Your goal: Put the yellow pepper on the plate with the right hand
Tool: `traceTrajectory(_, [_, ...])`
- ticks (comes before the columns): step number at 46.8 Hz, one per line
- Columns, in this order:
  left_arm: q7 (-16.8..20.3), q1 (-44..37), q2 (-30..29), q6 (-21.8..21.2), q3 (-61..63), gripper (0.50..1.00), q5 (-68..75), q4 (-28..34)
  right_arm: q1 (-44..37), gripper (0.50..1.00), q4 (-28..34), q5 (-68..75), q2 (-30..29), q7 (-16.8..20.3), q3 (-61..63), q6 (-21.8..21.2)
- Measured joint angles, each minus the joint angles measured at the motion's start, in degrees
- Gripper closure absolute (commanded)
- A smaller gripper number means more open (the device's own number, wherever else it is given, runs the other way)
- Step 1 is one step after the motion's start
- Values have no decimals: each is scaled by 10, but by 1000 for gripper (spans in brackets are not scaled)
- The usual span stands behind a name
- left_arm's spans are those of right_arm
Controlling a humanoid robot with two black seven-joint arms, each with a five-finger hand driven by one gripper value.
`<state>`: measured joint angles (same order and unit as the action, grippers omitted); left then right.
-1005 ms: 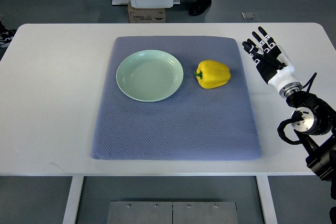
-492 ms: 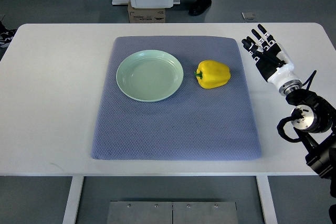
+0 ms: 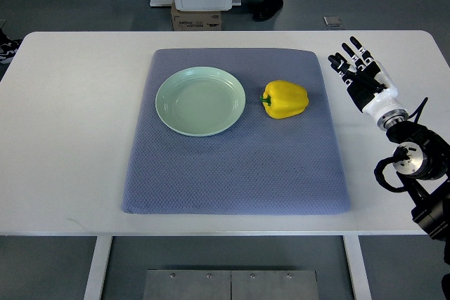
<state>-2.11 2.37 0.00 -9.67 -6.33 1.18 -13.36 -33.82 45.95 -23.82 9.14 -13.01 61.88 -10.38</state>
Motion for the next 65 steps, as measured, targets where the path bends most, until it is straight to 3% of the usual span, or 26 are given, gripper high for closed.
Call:
traceTrajectory(15, [0, 0, 0, 0, 0, 500, 0, 0, -13, 500, -17, 0, -5, -6, -2, 1])
traceTrajectory(25, [0, 0, 0, 0, 0, 500, 0, 0, -14, 500, -16, 0, -2, -33, -3, 0])
traceTrajectory(65, [0, 0, 0, 0, 0, 500, 0, 0, -15, 513, -20, -2, 23, -35, -33, -4])
